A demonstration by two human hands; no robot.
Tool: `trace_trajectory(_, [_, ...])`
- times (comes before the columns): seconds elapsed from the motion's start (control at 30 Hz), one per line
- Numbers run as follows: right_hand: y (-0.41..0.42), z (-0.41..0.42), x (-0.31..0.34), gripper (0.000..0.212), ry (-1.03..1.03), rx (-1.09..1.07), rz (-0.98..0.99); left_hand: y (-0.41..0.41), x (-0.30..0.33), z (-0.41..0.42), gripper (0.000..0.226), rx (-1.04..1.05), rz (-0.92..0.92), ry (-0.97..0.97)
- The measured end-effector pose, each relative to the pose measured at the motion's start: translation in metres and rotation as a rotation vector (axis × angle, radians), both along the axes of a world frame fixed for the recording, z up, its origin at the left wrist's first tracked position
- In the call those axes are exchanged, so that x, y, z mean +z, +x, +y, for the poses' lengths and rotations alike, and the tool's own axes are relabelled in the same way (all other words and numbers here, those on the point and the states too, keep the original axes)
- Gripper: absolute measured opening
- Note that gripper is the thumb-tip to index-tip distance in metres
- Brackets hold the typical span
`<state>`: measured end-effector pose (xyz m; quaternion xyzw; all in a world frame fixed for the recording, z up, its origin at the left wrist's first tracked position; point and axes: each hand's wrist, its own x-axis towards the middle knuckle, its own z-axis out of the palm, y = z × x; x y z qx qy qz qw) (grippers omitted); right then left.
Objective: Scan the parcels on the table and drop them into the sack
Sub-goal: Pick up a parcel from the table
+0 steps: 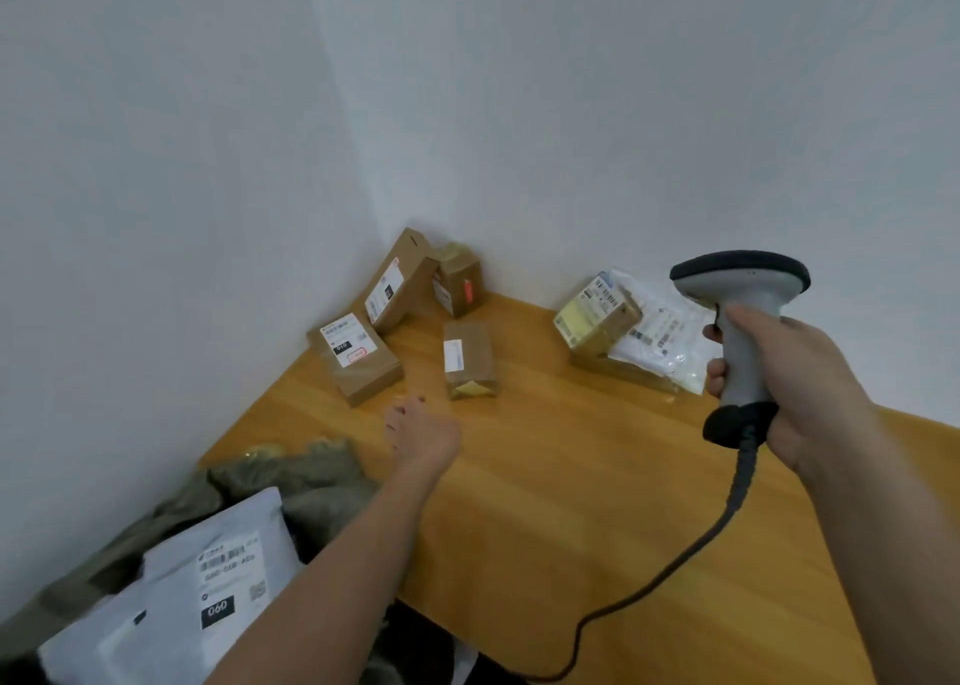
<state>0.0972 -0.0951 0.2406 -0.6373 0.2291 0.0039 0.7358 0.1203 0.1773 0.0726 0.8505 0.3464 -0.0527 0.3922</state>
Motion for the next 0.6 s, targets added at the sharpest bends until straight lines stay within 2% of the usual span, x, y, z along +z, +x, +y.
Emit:
trace_trajectory(0.23, [0.057,-0.088,-0.019,0.017,-0.006,-0.087,-0.008,0.098,-0.004,-0.092,0.047,-0.449,-0.073,0.179])
trace_trajectory(0.37, [0.090,-0.130,-0.054,0.025,-0.037,-0.126,0.062,0.142,-0.027,-0.161,0.036,-0.710,-0.011,0.029])
trace_trajectory(0.5, [0.112,-0.159,-0.098,0.026,-0.009,-0.145,0.162,0.172,-0.054,-0.210,0.055,-0.888,0.086,-0.054])
trace_trajectory(0.6, [0.121,-0.175,-0.126,0.024,0.019,-0.156,0.222,0.188,-0.069,-0.221,0.078,-0.767,0.015,-0.060])
